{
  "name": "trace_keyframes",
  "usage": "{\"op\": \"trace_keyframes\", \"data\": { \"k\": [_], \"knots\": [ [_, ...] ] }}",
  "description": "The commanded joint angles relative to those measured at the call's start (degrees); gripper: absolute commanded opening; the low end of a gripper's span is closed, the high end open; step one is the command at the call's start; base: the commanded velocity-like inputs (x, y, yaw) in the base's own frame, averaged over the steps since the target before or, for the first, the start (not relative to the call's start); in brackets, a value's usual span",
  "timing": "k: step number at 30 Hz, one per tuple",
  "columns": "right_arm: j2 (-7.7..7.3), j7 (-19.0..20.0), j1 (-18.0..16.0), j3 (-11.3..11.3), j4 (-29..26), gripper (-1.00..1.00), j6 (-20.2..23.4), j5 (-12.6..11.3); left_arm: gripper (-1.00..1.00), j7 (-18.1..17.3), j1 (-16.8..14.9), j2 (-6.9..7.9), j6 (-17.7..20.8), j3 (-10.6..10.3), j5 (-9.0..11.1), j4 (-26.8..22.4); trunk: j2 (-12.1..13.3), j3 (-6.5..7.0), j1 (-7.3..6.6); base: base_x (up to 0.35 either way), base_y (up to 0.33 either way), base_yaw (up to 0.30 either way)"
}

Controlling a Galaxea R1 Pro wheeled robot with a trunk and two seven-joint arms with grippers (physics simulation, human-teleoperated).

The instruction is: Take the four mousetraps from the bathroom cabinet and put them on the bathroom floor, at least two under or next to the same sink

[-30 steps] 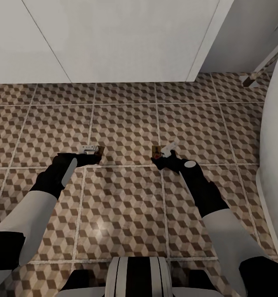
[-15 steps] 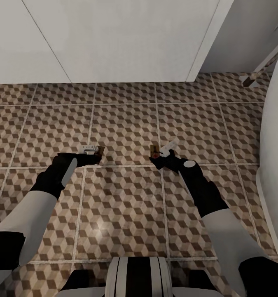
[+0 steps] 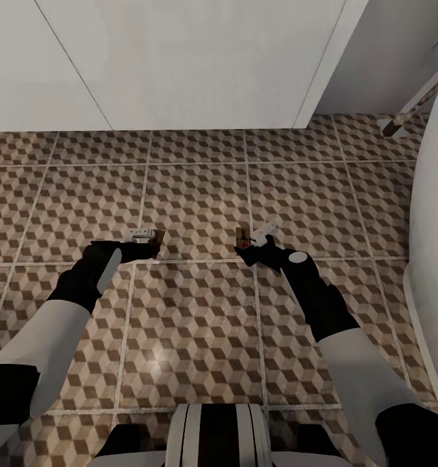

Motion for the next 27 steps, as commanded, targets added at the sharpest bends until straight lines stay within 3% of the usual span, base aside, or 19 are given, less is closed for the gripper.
{"op": "trace_keyframes", "data": {
  "k": [1, 7, 21, 27],
  "knots": [
    [0.02, 0.4, 0.0, -0.1, -0.1, -1.0, 0.2, 0.6, -1.0, 0.3, 0.0, 0.07, 0.3, -0.2, 0.4, -0.1, 0.0, -0.03, -0.01, 0.0, 0.0, 0.0],
    [0.07, 0.4, 0.0, -0.1, -0.2, -1.0, 0.2, 0.6, -1.0, 0.3, 0.0, -0.01, 0.3, -0.2, 0.4, -0.1, 0.0, -0.31, -0.01, 0.0, 0.0, 0.0],
    [0.06, 0.4, 0.0, 0.0, -1.8, -1.0, 0.3, 0.6, -1.0, 0.3, 0.0, -0.02, 0.2, -0.2, 0.4, -0.2, -0.2, -4.61, 0.35, 0.0, 0.0, 0.0],
    [0.03, 0.4, 0.0, 1.7, -1.8, -1.0, 0.3, 0.7, -1.0, 0.3, 0.0, -0.02, 0.3, -0.2, 0.4, -0.6, -0.3, -4.61, 0.51, 0.0, 0.0, 0.0]
  ]
}}
